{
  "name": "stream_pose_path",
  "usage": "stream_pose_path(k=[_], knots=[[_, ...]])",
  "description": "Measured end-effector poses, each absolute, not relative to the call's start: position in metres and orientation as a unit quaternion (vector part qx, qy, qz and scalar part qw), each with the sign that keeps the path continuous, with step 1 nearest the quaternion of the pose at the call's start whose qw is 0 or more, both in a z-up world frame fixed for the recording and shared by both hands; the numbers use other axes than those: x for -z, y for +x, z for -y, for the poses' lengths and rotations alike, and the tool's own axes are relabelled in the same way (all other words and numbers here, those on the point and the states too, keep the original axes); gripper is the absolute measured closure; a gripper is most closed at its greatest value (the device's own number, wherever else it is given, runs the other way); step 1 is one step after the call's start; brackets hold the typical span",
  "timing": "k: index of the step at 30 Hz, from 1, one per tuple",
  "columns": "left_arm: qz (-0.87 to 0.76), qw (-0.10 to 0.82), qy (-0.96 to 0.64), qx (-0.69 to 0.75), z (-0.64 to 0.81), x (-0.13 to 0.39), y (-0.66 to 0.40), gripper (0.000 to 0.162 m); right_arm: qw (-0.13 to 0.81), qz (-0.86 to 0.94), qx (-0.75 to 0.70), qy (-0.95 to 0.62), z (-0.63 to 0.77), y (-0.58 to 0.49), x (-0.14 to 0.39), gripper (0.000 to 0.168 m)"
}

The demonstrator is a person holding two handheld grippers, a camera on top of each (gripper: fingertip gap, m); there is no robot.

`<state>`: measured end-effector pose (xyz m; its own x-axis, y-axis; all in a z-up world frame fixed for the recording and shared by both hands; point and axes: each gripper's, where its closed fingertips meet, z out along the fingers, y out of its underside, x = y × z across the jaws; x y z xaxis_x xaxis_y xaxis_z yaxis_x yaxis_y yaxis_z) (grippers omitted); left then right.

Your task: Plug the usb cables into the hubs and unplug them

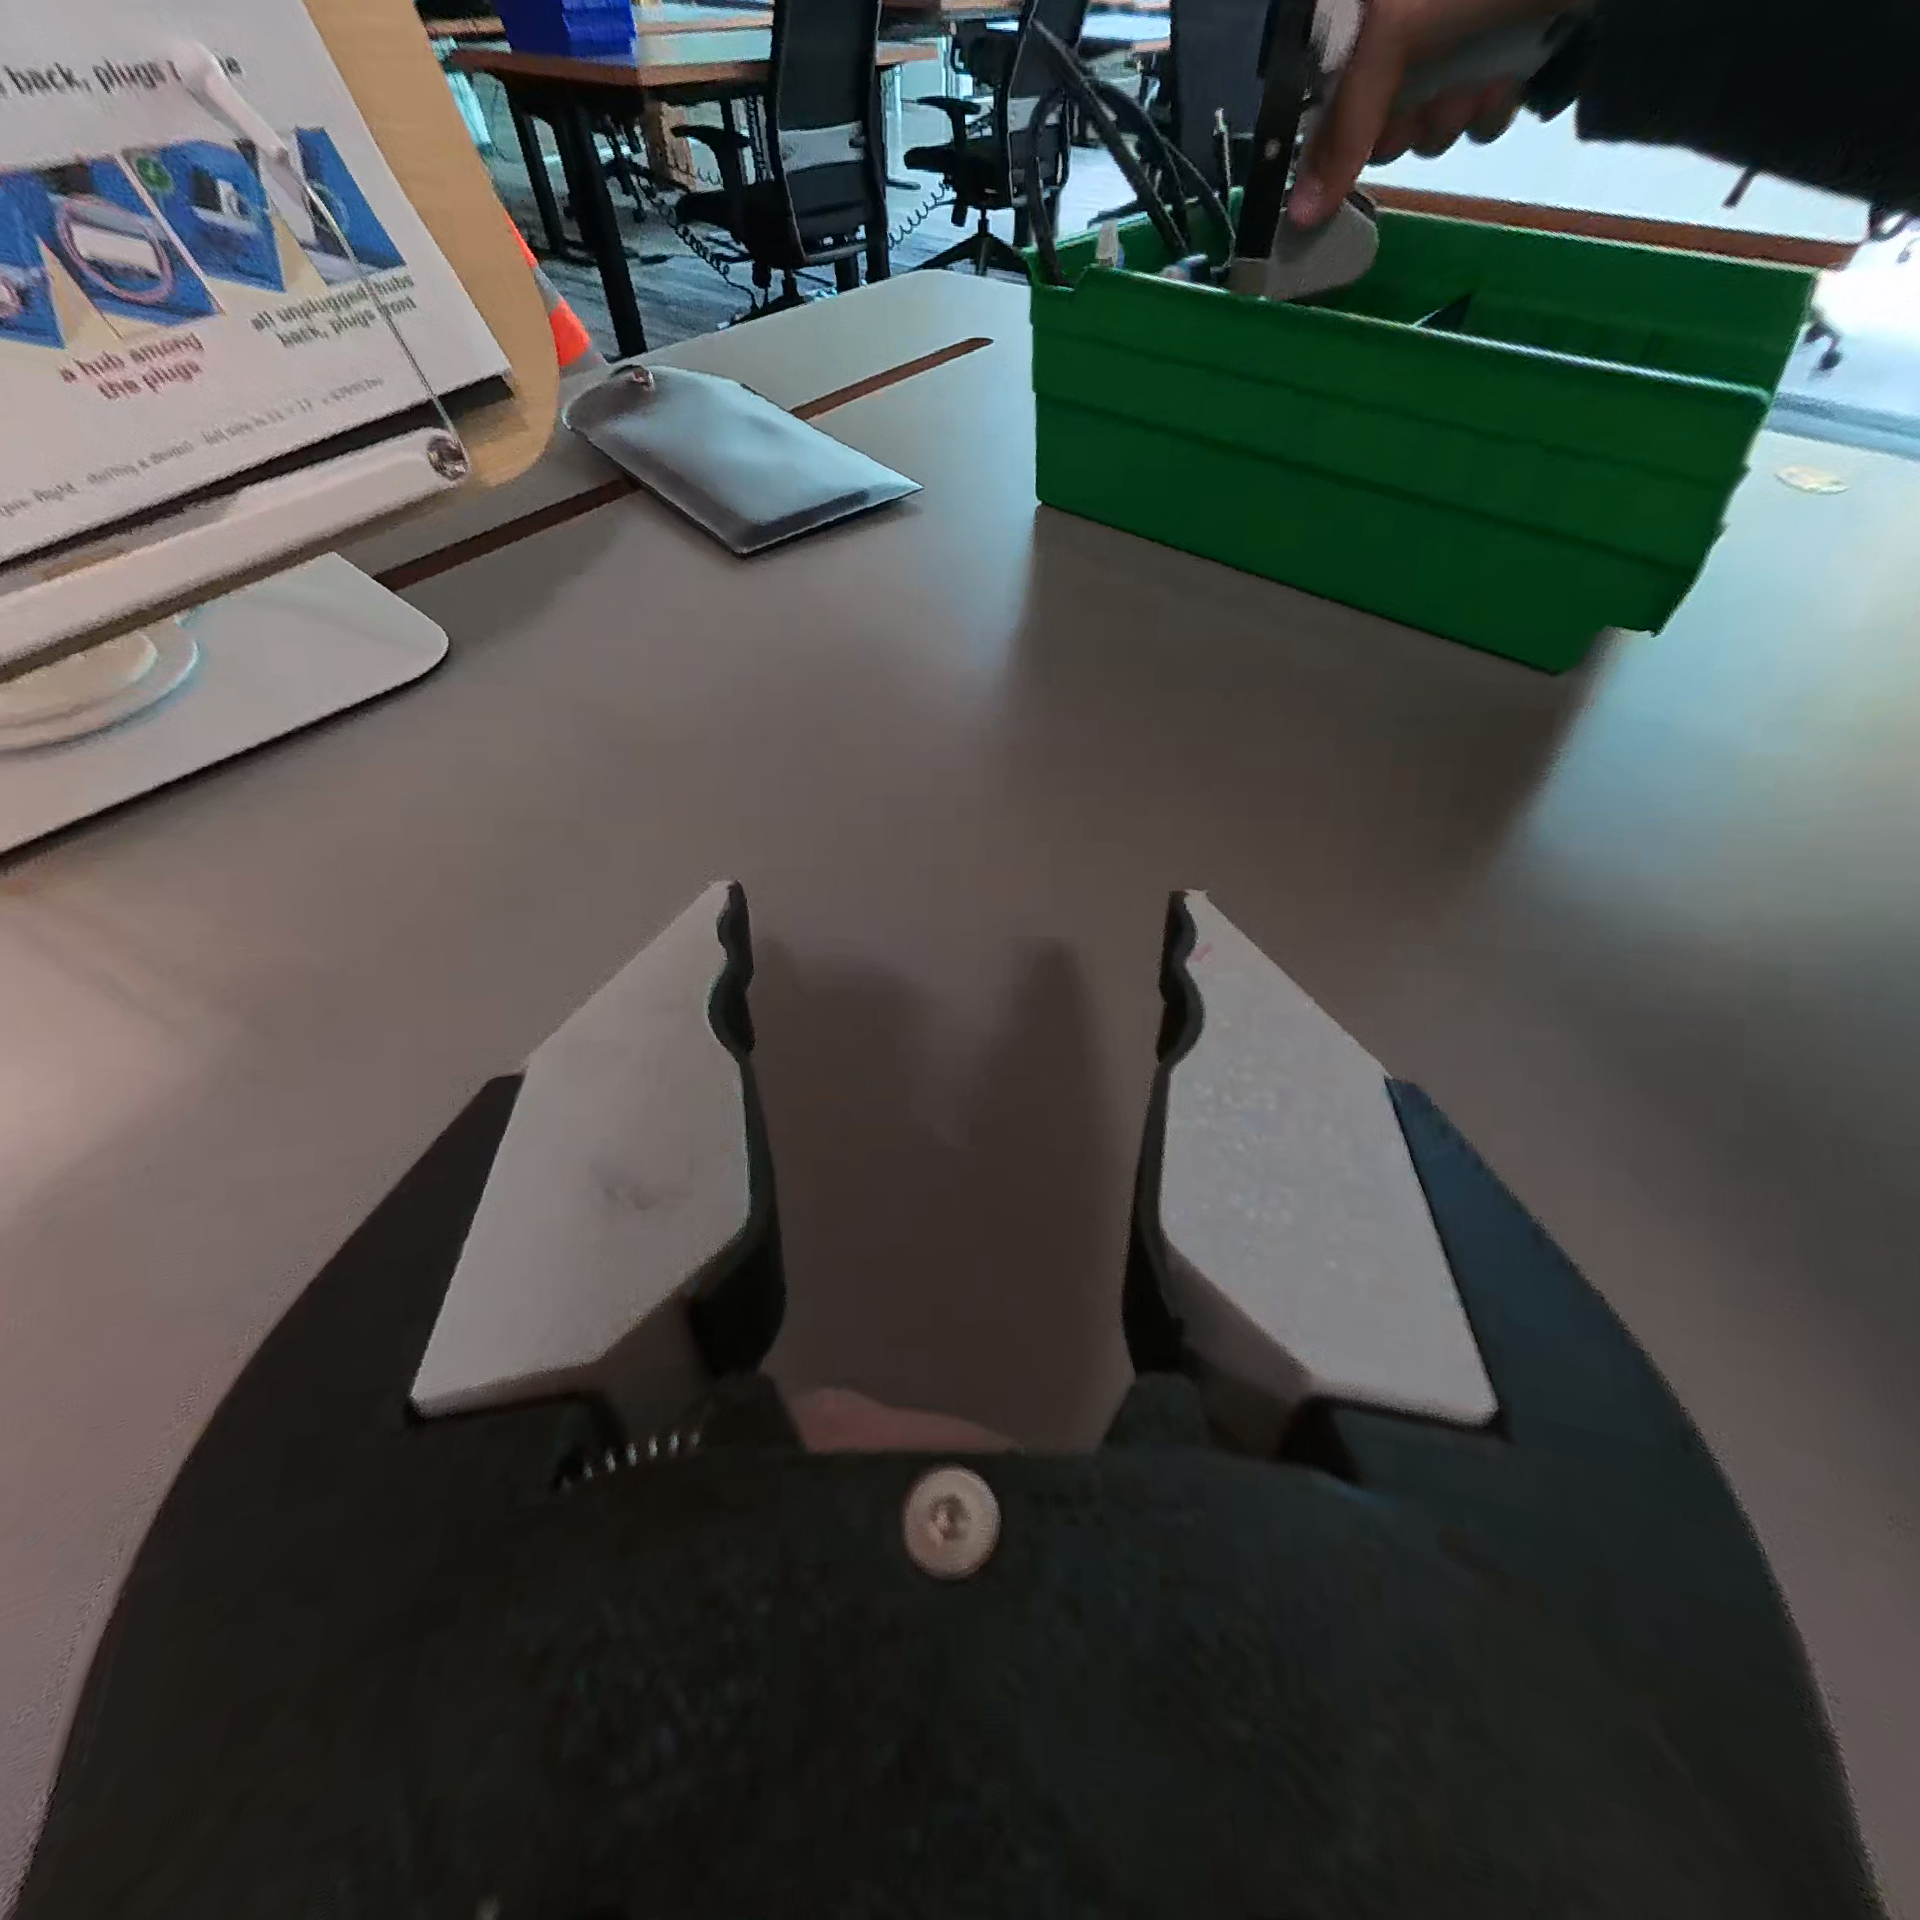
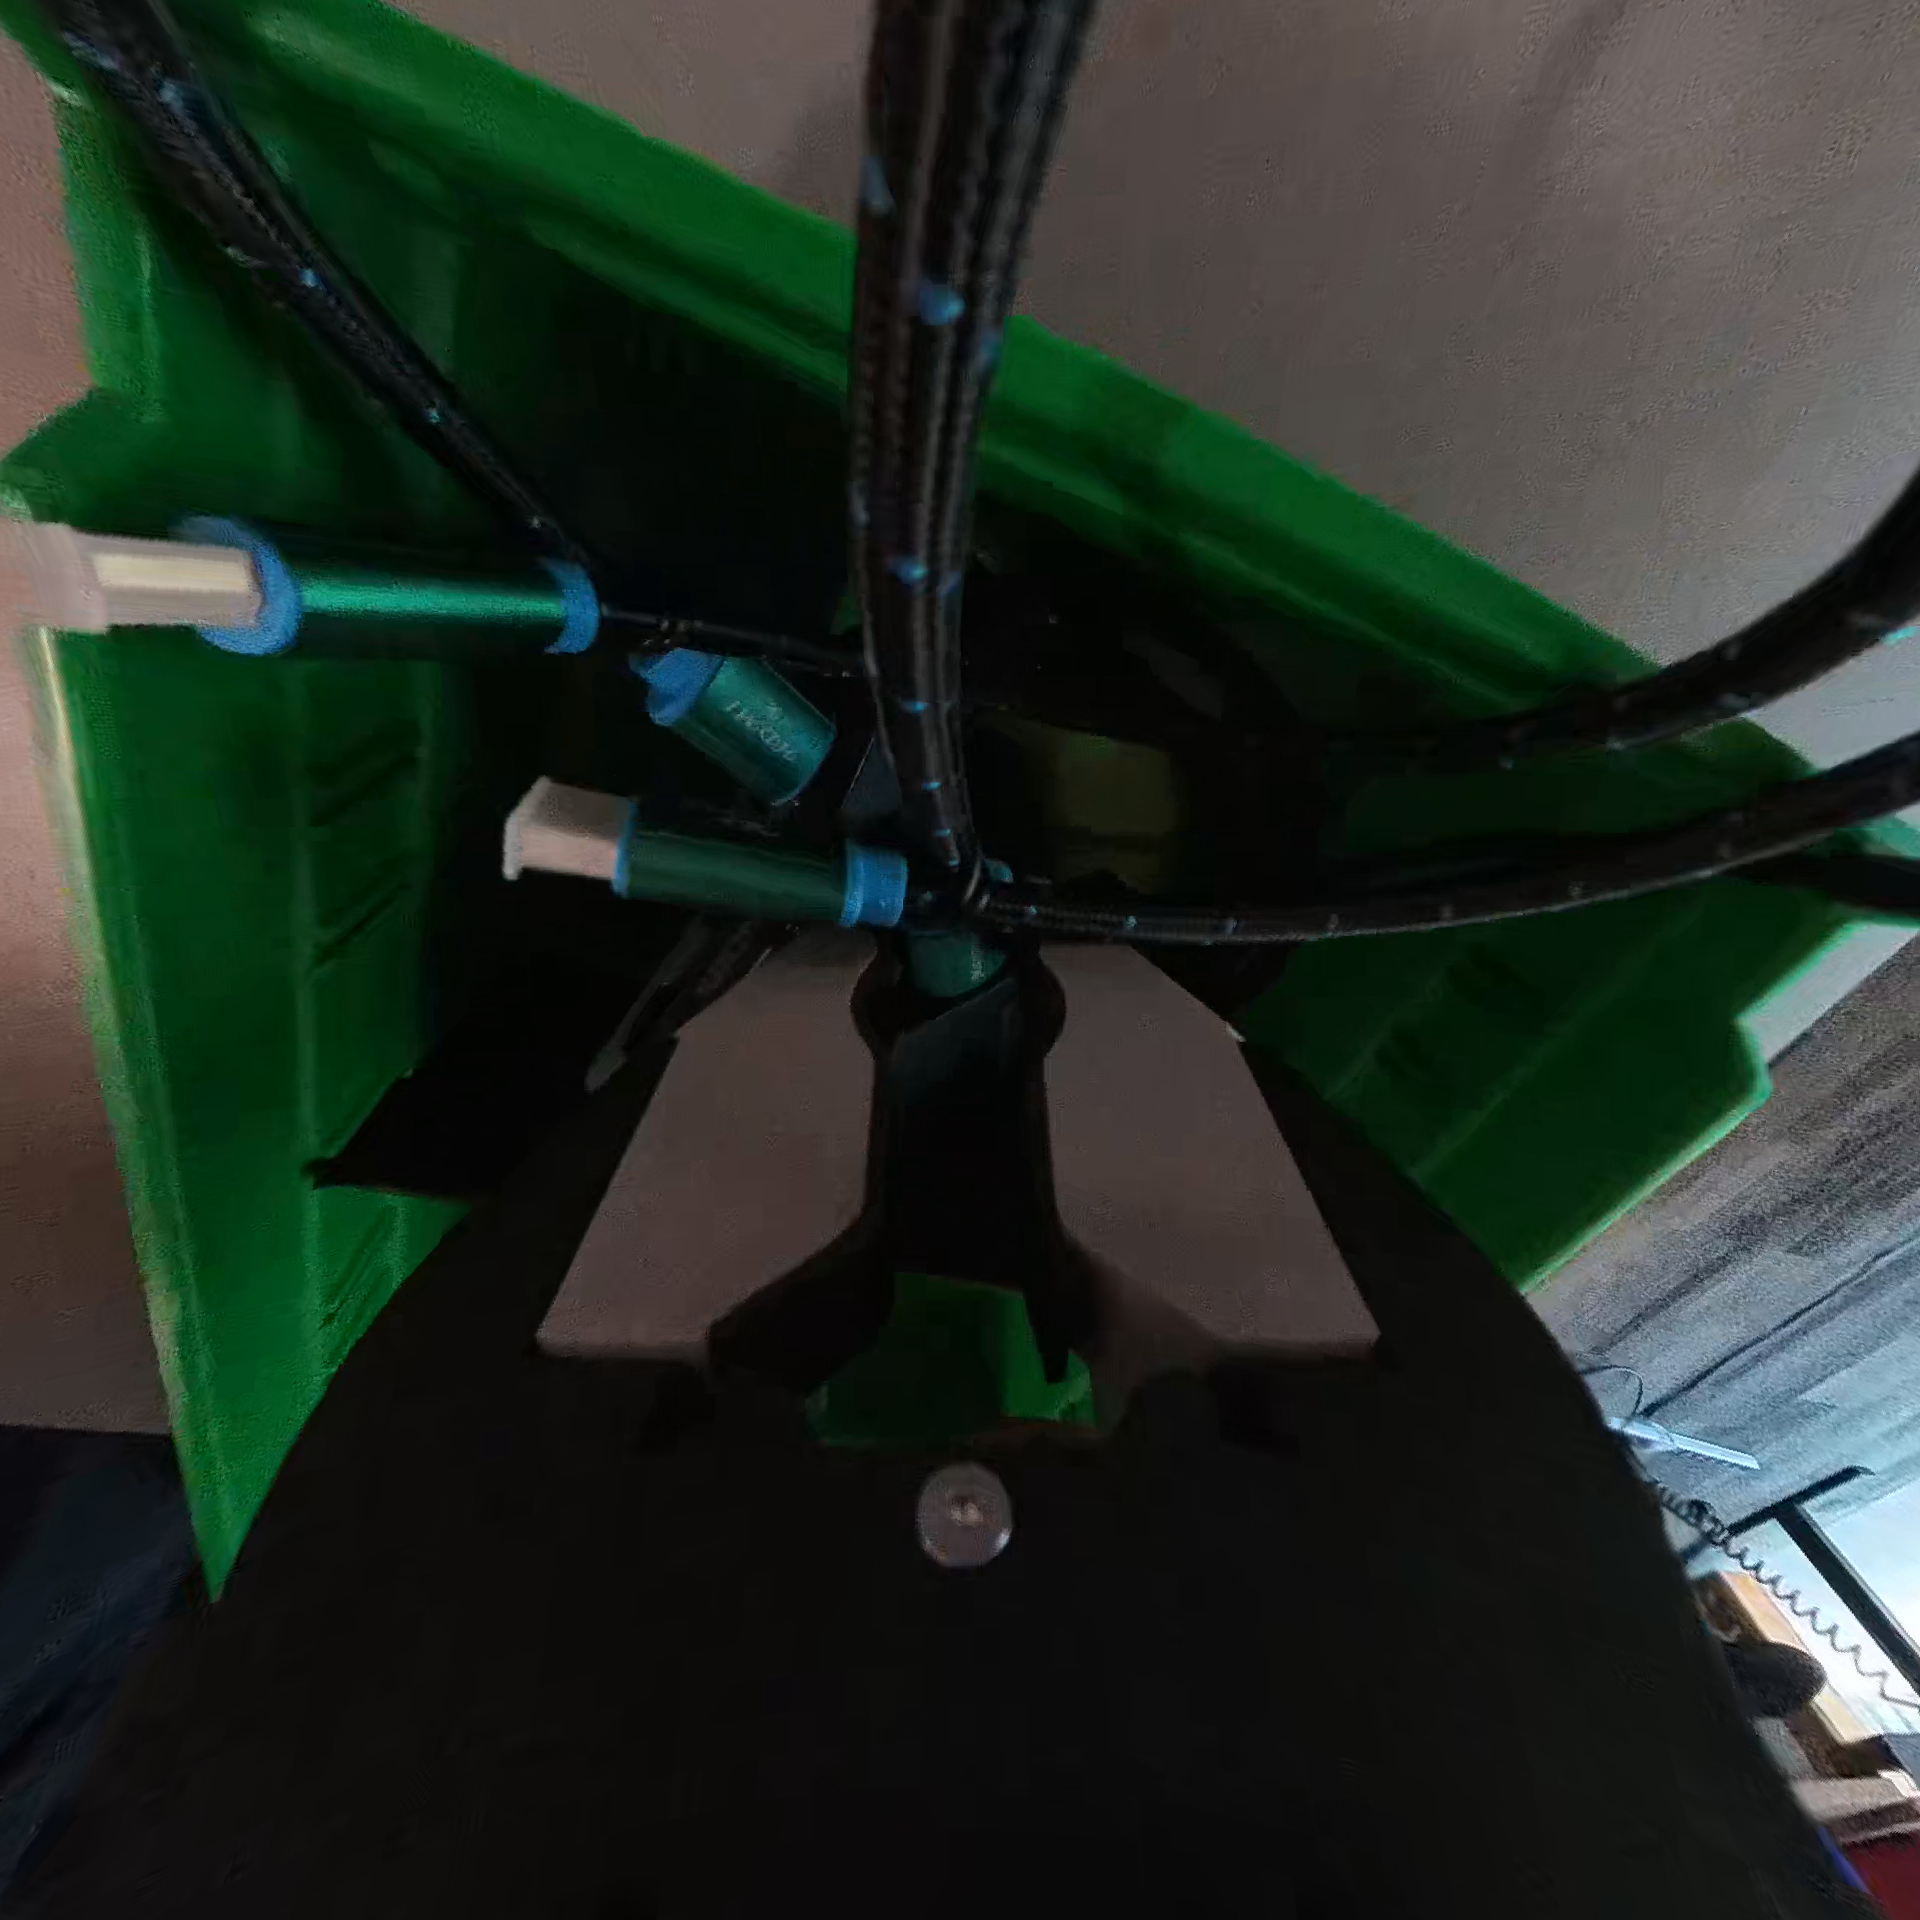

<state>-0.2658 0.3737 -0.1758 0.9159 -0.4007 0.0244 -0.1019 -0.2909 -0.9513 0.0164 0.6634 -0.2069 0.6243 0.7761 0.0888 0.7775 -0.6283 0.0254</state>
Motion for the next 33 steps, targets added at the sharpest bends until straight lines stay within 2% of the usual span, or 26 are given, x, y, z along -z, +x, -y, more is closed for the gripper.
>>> stream_pose_path(k=[4, 5, 6, 7, 8, 10, 13, 16, 19, 21, 24, 26, 29, 33], knots=[[-0.165, 0.553, -0.802, 0.154, -0.372, 0.182, -0.257, 0.085, 0.019, 0.42, 0.013, -0.907, -0.659, 0.016, 0.199, 0.145], [-0.174, 0.552, -0.802, 0.146, -0.371, 0.184, -0.255, 0.085, 0.025, 0.418, -0.008, -0.908, -0.656, 0.014, 0.194, 0.137], [-0.182, 0.552, -0.802, 0.136, -0.371, 0.186, -0.254, 0.083, 0.031, 0.415, -0.035, -0.909, -0.651, 0.01, 0.187, 0.122], [-0.19, 0.55, -0.803, 0.13, -0.37, 0.187, -0.252, 0.08, 0.039, 0.411, -0.06, -0.909, -0.647, 0.007, 0.18, 0.099], [-0.196, 0.548, -0.803, 0.126, -0.37, 0.189, -0.251, 0.077, 0.055, 0.411, -0.078, -0.907, -0.644, 0.004, 0.173, 0.09], [-0.201, 0.543, -0.806, 0.125, -0.37, 0.191, -0.249, 0.071, 0.103, 0.421, -0.102, -0.895, -0.643, 0.0, 0.159, 0.085], [-0.207, 0.546, -0.802, 0.128, -0.369, 0.19, -0.247, 0.065, 0.183, 0.421, -0.119, -0.881, -0.639, 0.0, 0.138, 0.086], [-0.209, 0.553, -0.799, 0.104, -0.368, 0.188, -0.252, 0.064, 0.319, 0.391, -0.163, -0.847, -0.626, -0.004, 0.101, 0.099], [-0.195, 0.559, -0.803, 0.069, -0.365, 0.188, -0.262, 0.064, 0.466, 0.371, -0.227, -0.77, -0.584, -0.004, 0.06, 0.093], [-0.167, 0.553, -0.814, 0.066, -0.357, 0.189, -0.266, 0.063, 0.524, 0.355, -0.252, -0.731, -0.549, 0.006, 0.049, 0.094], [-0.125, 0.561, -0.818, -0.001, -0.34, 0.185, -0.287, 0.065, 0.543, 0.328, -0.252, -0.73, -0.507, 0.027, 0.064, 0.088], [-0.072, 0.568, -0.814, -0.102, -0.329, 0.178, -0.32, 0.083, 0.534, 0.308, -0.221, -0.756, -0.488, 0.039, 0.086, 0.083], [-0.019, 0.574, -0.8, -0.175, -0.32, 0.168, -0.343, 0.1, 0.59, 0.293, -0.174, -0.732, -0.461, 0.035, 0.092, 0.085], [0.02, 0.591, -0.781, -0.202, -0.32, 0.168, -0.344, 0.1, 0.607, 0.314, -0.154, -0.714, -0.428, -0.001, 0.104, 0.089]])
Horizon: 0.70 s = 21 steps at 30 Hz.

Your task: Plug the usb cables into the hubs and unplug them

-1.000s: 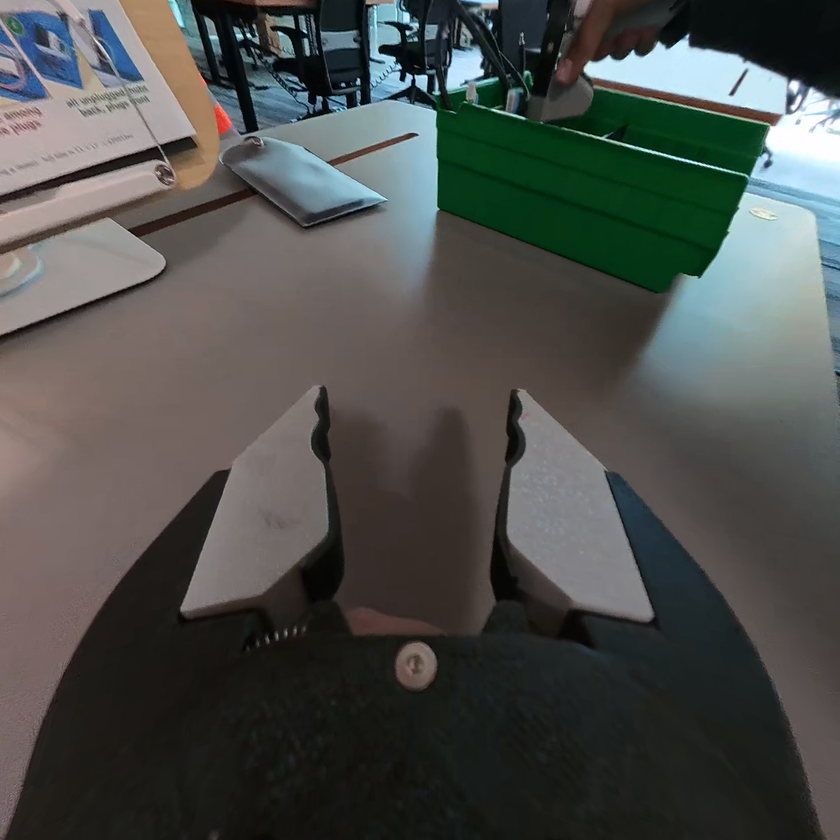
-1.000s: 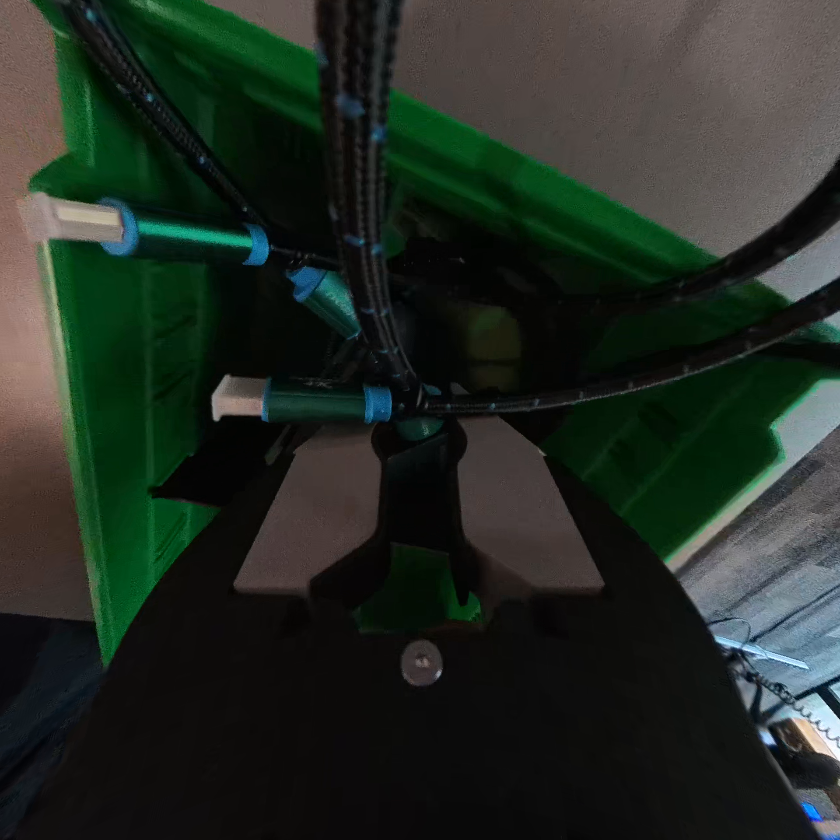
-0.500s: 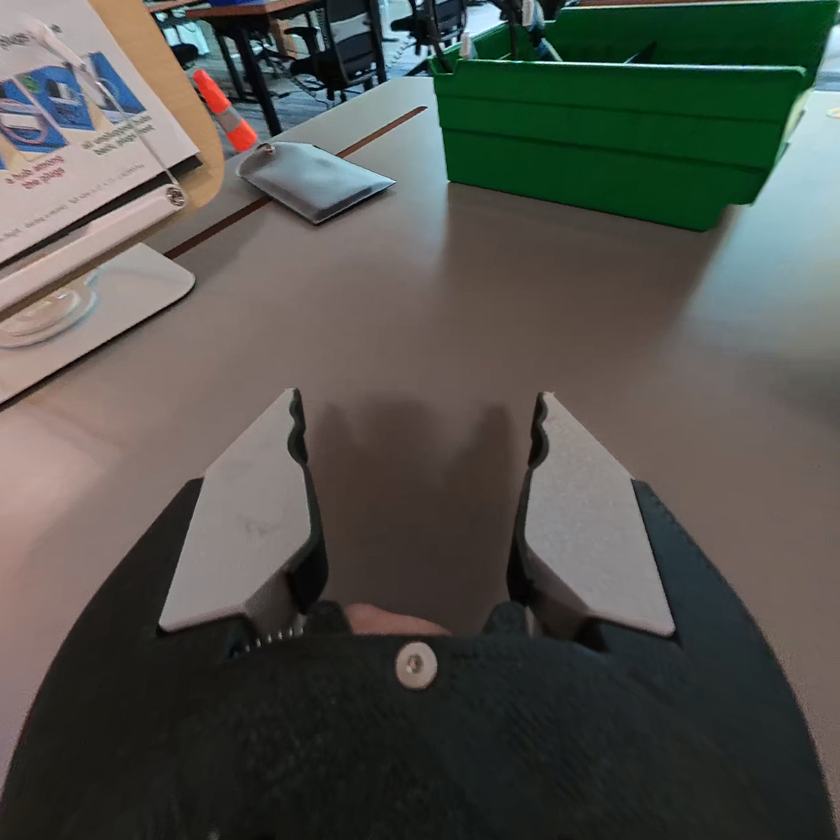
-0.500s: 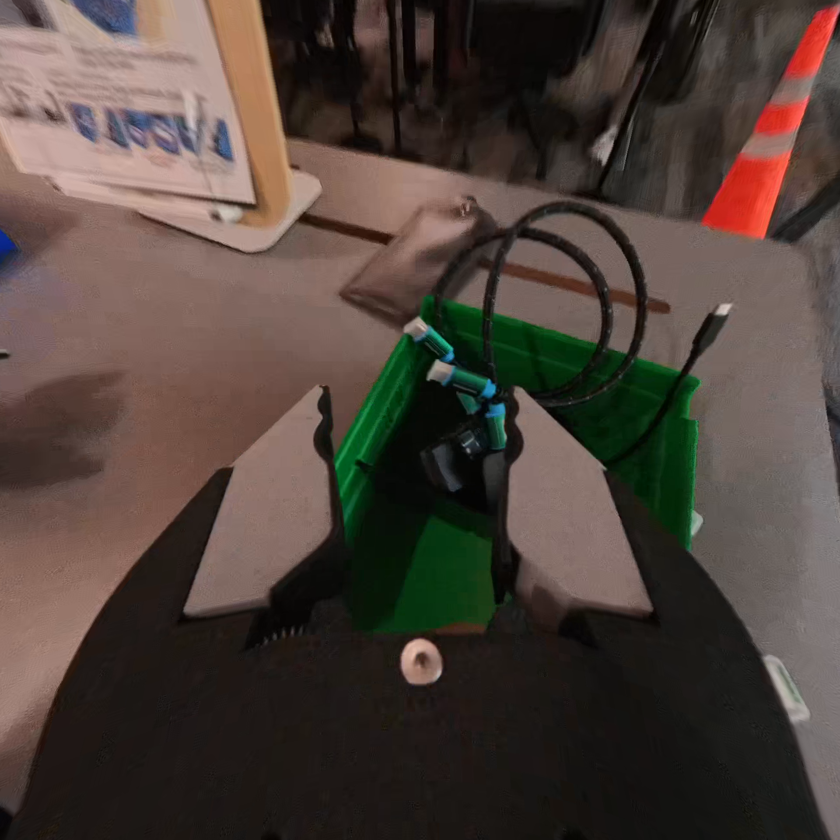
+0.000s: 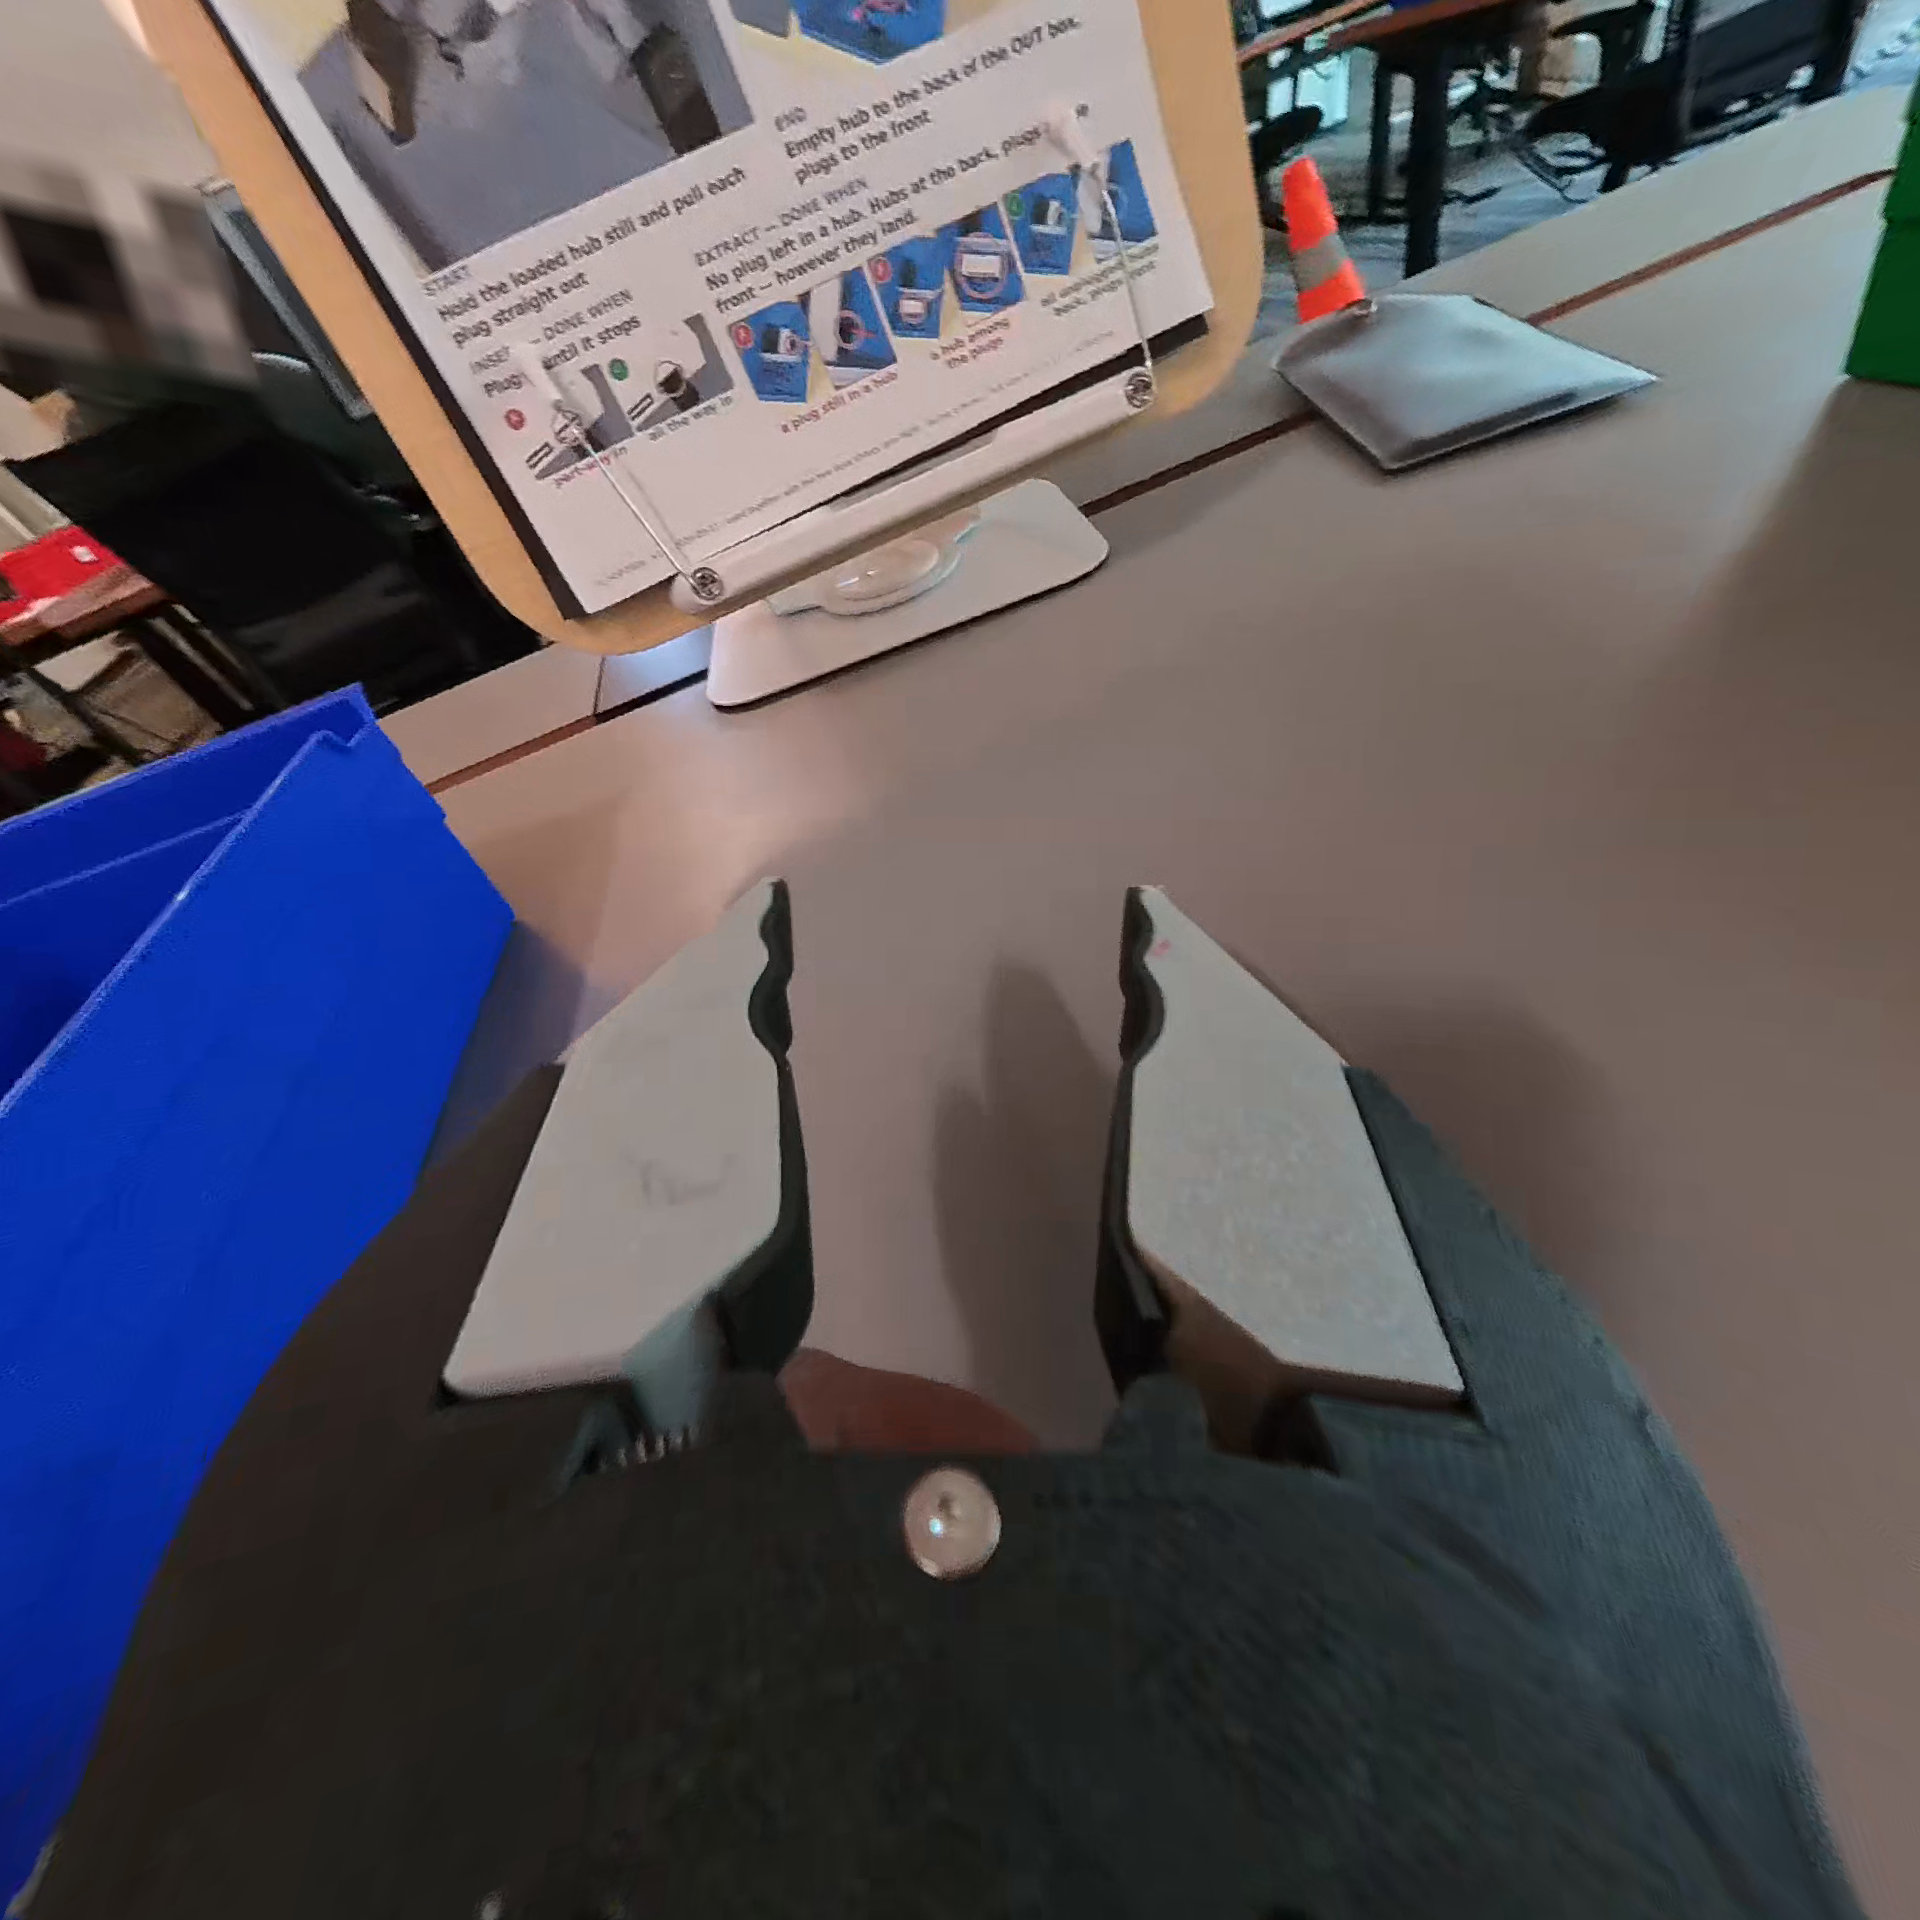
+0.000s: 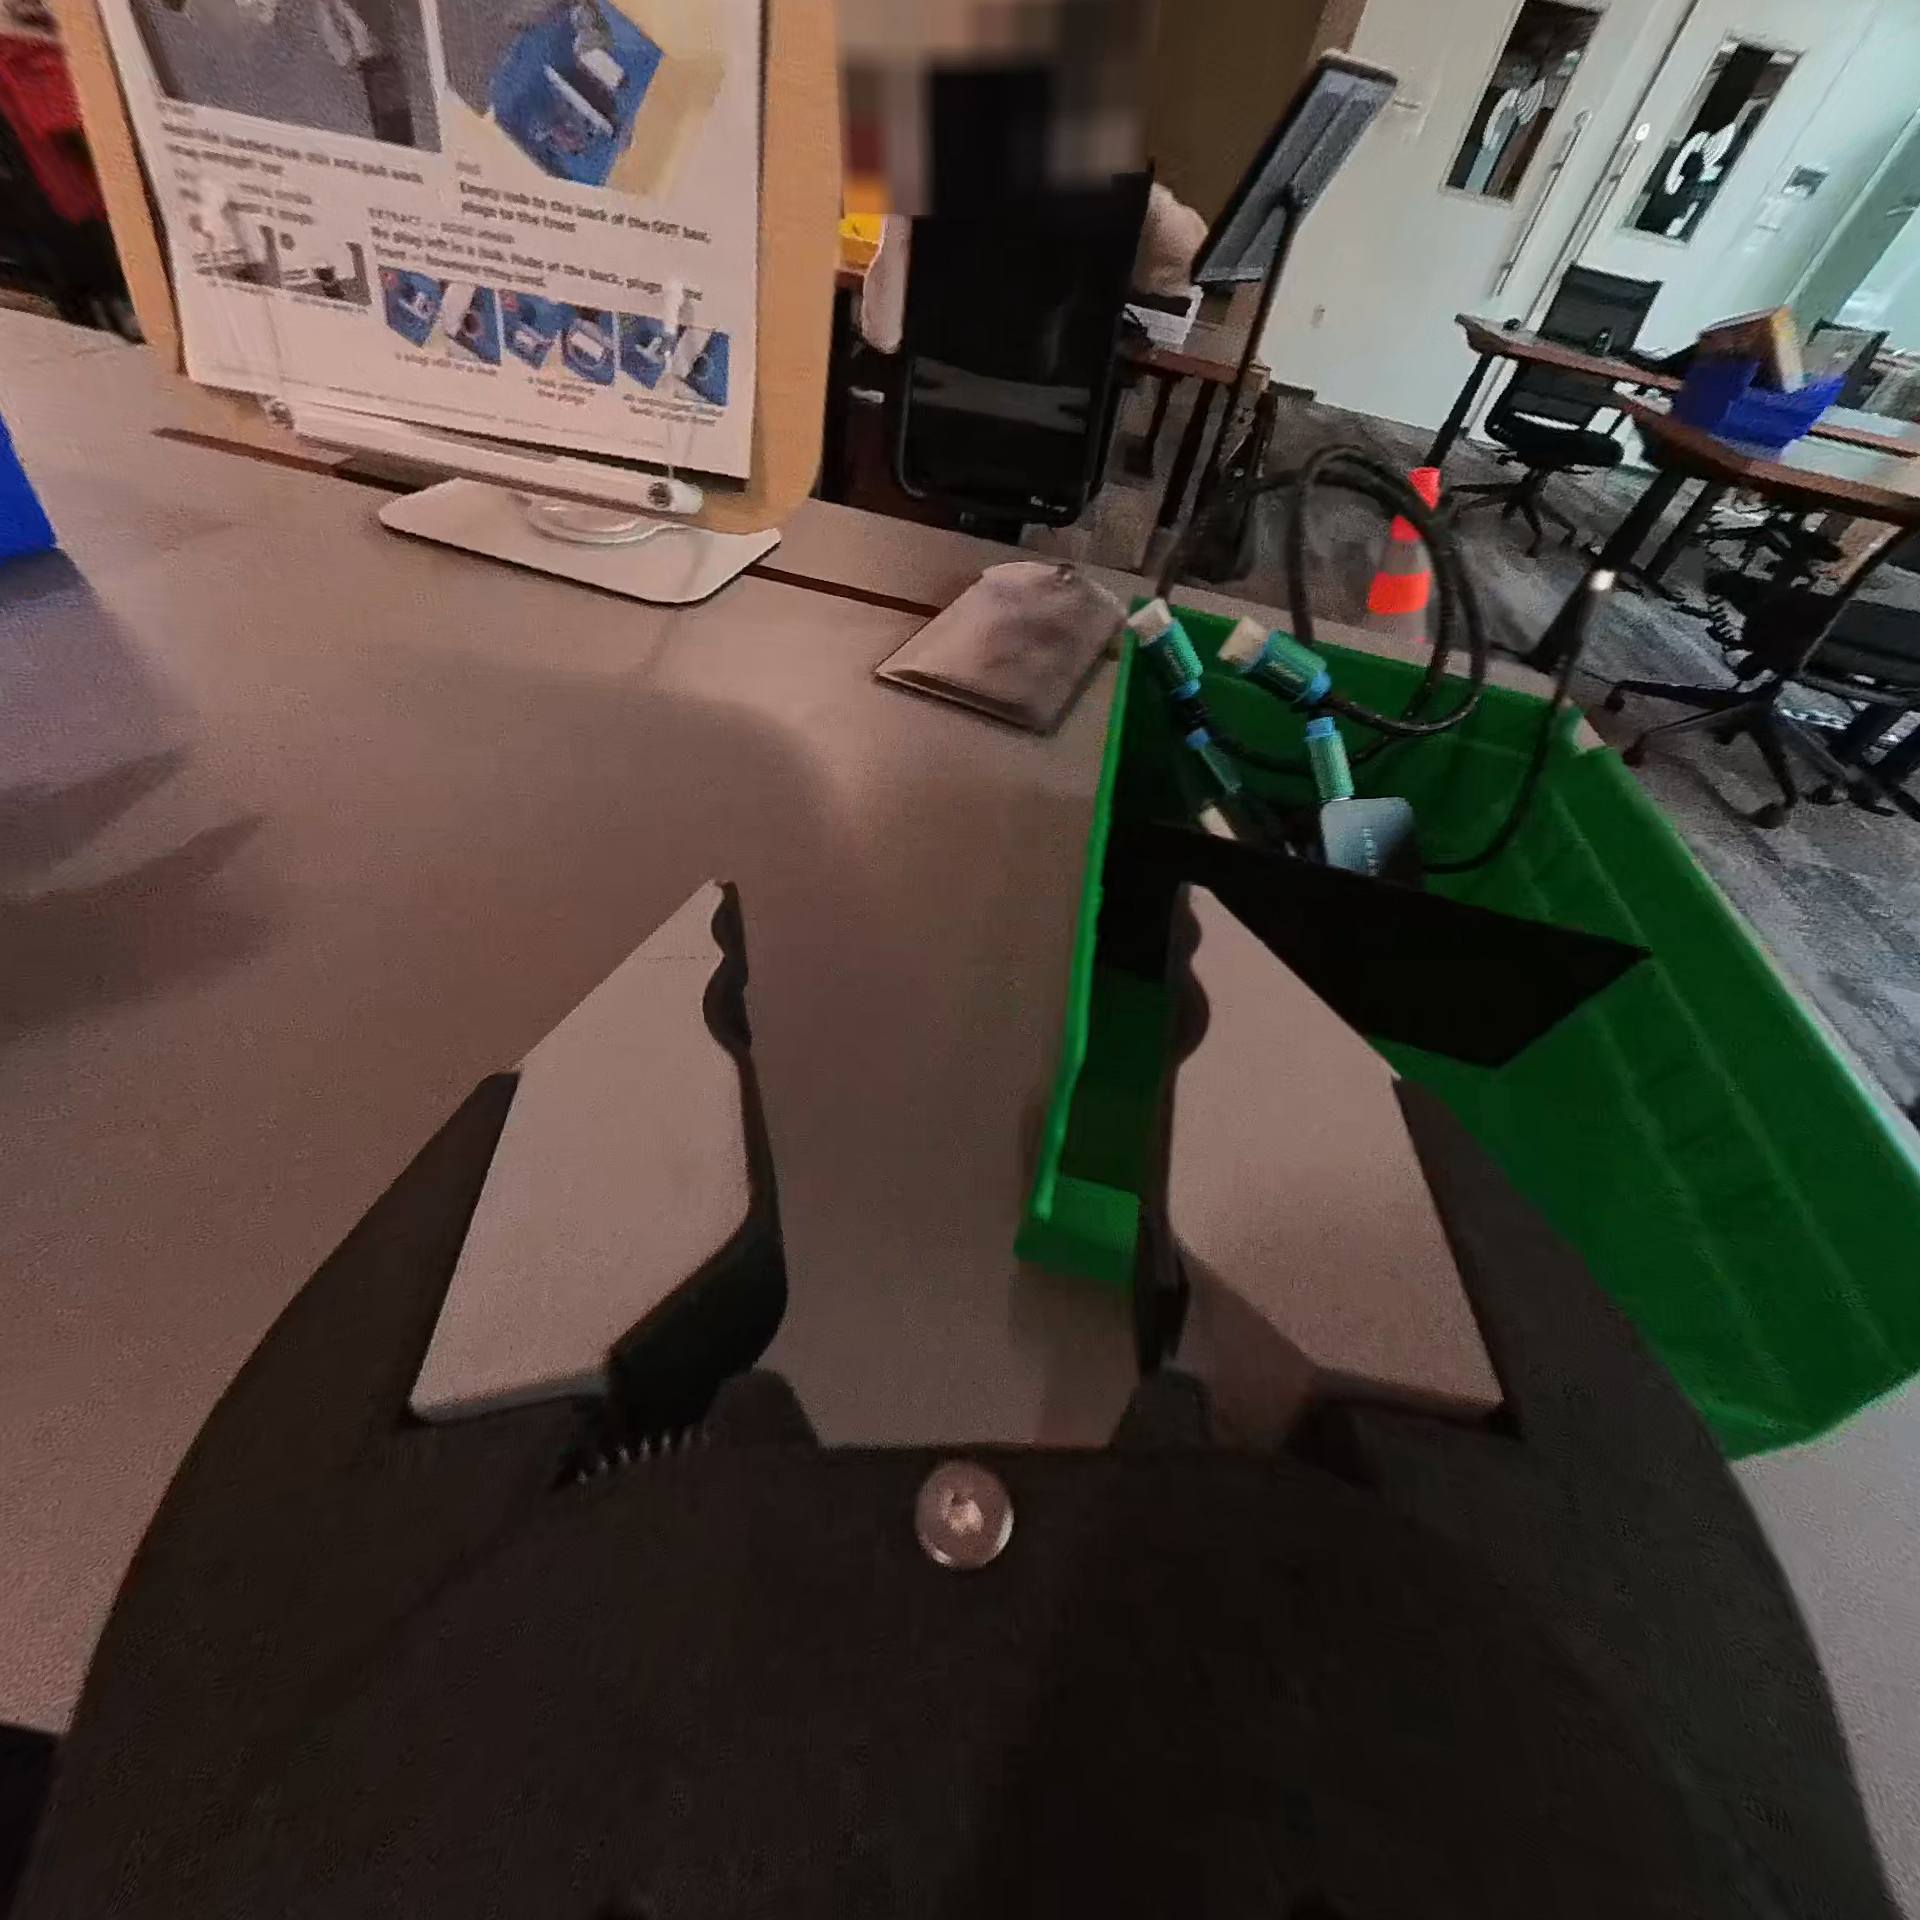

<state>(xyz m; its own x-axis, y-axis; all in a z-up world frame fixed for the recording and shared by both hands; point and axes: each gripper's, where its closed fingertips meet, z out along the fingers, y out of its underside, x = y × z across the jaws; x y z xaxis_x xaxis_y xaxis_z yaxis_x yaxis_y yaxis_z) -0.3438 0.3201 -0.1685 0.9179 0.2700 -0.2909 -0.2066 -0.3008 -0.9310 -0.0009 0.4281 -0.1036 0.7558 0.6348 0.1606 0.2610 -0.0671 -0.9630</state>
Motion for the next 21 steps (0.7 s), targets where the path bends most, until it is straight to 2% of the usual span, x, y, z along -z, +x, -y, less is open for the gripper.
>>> stream_pose_path(k=[1, 7, 21], knots=[[0.025, 0.592, -0.777, -0.214, -0.319, 0.167, -0.345, 0.101, 0.6, 0.321, -0.161, -0.715, -0.423, -0.01, 0.108, 0.092], [0.038, 0.604, -0.767, -0.214, -0.317, 0.163, -0.34, 0.098, 0.568, 0.328, -0.186, -0.732, -0.412, -0.032, 0.126, 0.086], [0.062, 0.612, -0.77, -0.172, -0.317, 0.163, -0.35, 0.091, 0.562, 0.273, -0.164, -0.763, -0.441, 0.0, 0.138, 0.079]])
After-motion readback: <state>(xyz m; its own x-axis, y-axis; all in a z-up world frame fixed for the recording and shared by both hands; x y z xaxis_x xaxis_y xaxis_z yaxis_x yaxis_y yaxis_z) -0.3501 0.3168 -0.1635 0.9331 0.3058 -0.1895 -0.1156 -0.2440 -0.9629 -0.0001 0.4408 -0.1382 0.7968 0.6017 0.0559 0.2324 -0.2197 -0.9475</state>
